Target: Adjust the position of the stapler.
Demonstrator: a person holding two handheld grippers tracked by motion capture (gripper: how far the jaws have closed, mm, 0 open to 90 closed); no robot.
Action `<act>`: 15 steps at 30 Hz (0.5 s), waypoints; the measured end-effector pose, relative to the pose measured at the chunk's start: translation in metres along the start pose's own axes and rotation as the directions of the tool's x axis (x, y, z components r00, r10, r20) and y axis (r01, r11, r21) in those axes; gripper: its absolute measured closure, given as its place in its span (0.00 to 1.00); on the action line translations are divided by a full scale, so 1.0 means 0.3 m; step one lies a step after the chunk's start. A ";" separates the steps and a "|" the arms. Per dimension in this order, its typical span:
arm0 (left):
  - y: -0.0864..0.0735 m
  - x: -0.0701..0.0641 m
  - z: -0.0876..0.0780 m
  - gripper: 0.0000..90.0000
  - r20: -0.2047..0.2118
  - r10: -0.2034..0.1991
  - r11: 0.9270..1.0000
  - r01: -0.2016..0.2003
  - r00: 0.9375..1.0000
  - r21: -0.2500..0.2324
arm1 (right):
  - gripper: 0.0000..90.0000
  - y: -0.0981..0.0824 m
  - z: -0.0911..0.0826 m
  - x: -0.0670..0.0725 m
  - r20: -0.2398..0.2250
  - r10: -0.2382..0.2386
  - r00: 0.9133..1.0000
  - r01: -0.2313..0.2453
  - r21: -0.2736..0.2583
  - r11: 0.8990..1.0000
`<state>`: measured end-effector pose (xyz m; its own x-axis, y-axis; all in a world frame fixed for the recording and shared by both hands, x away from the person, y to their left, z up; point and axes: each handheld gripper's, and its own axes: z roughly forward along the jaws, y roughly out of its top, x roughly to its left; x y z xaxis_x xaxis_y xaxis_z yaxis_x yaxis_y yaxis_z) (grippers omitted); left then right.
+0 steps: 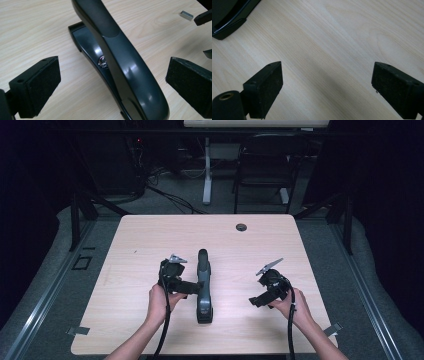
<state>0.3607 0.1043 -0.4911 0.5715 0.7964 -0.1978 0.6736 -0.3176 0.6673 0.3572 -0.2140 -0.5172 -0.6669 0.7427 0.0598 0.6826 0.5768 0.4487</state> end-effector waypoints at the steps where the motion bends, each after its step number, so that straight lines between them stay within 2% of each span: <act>1: 0.000 0.000 0.000 0.00 0.000 0.000 1.000 0.000 1.000 0.000 | 0.11 0.000 -0.001 -0.001 0.001 -0.001 1.000 0.001 0.001 1.000; 8: 0.022 -0.048 0.076 0.00 0.018 0.021 0.999 -0.022 1.000 0.038 | 0.10 0.000 -0.002 -0.003 -0.007 0.002 1.000 -0.002 0.001 1.000; 15: 0.026 -0.076 0.129 0.02 -0.003 0.051 0.995 -0.051 0.999 0.087 | 0.09 -0.001 0.001 -0.005 -0.007 0.000 1.000 0.000 0.006 1.000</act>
<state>0.3709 0.0638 -0.5091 0.6042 0.7803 -0.1614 0.6818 -0.4014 0.6116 0.3583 -0.2152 -0.5177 -0.6693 0.7401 0.0662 0.6842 0.5792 0.4432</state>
